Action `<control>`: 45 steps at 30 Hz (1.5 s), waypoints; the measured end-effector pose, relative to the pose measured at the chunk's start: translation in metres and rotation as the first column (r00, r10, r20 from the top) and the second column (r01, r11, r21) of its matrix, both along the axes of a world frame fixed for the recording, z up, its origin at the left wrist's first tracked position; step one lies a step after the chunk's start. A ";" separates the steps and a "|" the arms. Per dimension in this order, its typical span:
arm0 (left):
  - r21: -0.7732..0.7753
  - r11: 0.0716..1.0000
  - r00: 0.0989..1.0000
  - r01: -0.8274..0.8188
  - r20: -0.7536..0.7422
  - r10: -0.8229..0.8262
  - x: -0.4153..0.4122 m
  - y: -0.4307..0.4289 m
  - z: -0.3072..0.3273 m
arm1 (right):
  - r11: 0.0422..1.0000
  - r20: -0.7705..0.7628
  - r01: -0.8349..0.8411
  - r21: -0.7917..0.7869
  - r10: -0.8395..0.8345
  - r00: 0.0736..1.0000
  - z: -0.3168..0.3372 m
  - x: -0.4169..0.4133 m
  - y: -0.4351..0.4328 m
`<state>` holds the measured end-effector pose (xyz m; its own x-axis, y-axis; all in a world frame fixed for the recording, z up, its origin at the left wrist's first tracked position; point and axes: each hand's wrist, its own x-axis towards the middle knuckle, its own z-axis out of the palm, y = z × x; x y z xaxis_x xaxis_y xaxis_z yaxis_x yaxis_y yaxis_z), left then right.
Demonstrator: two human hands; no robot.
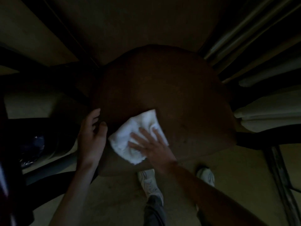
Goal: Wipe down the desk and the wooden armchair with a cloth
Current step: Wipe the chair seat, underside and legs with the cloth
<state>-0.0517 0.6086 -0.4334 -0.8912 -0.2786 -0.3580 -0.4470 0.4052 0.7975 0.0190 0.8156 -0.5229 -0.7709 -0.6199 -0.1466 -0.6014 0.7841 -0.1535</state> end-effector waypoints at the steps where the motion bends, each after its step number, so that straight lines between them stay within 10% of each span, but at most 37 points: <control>1: 0.000 1.000 1.000 0.015 0.006 -0.015 -0.001 0.006 0.002 | 0.998 -0.018 0.030 0.050 -0.029 0.999 0.002 -0.002 0.025; 9: -0.066 0.971 0.972 0.229 0.065 -0.224 -0.016 0.068 0.009 | 0.856 -0.044 0.492 0.157 -0.492 0.870 0.046 0.015 0.233; 15: -0.091 0.950 0.953 0.299 0.077 -0.292 -0.015 0.081 0.010 | 0.626 0.043 0.775 0.083 -0.780 0.625 0.036 0.024 0.136; 24: -0.182 0.950 0.967 0.254 0.032 -0.252 -0.014 0.043 0.023 | 0.939 0.072 0.329 -0.104 -0.323 0.944 0.031 0.055 -0.015; 34: -0.203 0.948 0.969 0.244 0.103 -0.227 0.018 0.031 0.010 | 0.998 0.008 -0.004 -0.066 0.005 1.000 0.011 0.021 -0.008; 45: -0.140 0.944 0.953 0.300 0.092 -0.289 0.005 0.086 0.005 | 0.687 -0.008 0.653 0.320 -0.687 0.727 0.048 0.032 0.199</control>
<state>-0.0463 0.6951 -0.4281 -0.9163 -0.0629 -0.3956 -0.3412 0.6400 0.6884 0.0510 1.0146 -0.4746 -0.9335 0.1386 -0.3308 0.1075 0.9880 0.1105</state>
